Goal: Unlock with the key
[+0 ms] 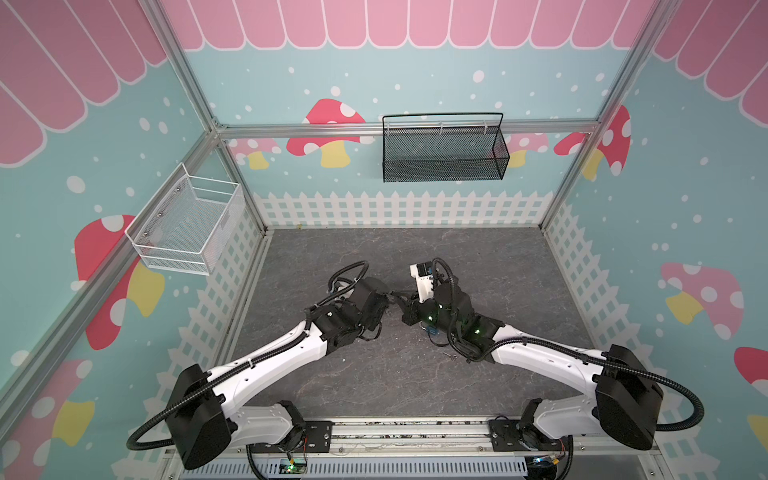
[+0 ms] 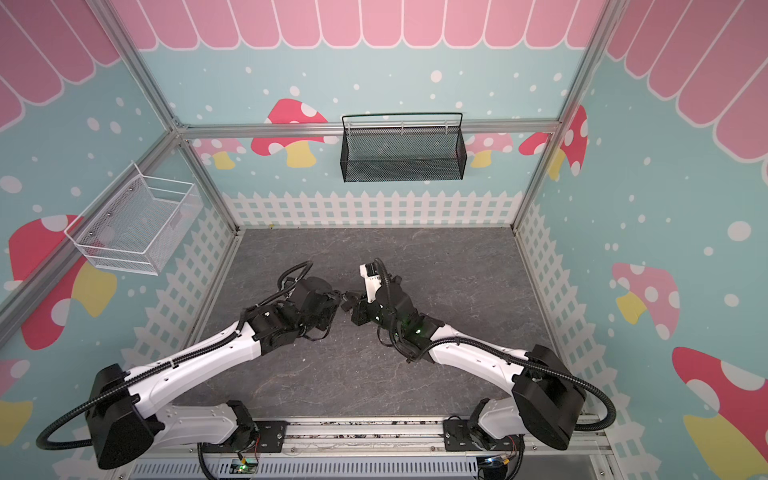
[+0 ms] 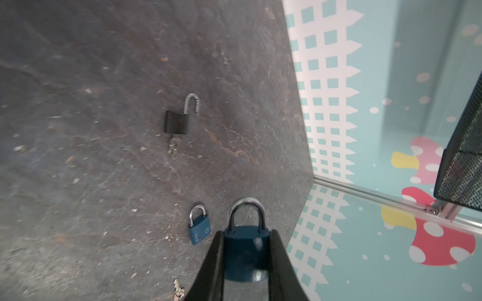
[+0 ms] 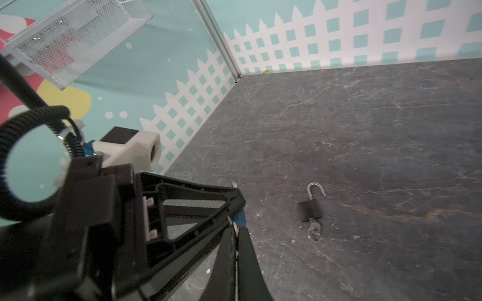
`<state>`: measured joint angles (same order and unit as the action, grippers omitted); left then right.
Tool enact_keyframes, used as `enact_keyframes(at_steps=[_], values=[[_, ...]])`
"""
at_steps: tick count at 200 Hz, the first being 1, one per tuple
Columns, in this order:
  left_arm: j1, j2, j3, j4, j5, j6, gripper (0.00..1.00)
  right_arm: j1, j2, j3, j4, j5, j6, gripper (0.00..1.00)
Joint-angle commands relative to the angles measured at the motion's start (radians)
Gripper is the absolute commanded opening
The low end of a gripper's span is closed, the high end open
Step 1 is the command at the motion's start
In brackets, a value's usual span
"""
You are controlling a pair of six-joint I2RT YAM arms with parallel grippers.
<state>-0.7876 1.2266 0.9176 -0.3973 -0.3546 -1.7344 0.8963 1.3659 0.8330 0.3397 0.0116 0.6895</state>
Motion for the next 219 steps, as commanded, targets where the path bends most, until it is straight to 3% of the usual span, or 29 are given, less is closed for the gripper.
enact_keyframes(at_steps=[1, 34, 77, 129, 219], values=[[-0.001, -0.096, -0.108, 0.116, -0.043, -0.220, 0.00, 0.018, 0.011, -0.037, 0.115, 0.028, 0.037, 0.00], [0.001, -0.248, -0.243, 0.141, -0.130, -0.355, 0.00, 0.045, 0.032, -0.083, 0.219, 0.041, 0.010, 0.00], [0.004, -0.356, -0.303, 0.174, -0.155, -0.421, 0.00, 0.061, 0.095, -0.078, 0.401, -0.001, -0.003, 0.00], [0.017, -0.369, -0.313, 0.242, -0.102, -0.432, 0.00, 0.070, 0.159, -0.059, 0.505, -0.027, -0.042, 0.00], [0.027, -0.342, -0.287, 0.277, -0.073, -0.420, 0.00, 0.105, 0.163, -0.061, 0.524, 0.006, -0.095, 0.00]])
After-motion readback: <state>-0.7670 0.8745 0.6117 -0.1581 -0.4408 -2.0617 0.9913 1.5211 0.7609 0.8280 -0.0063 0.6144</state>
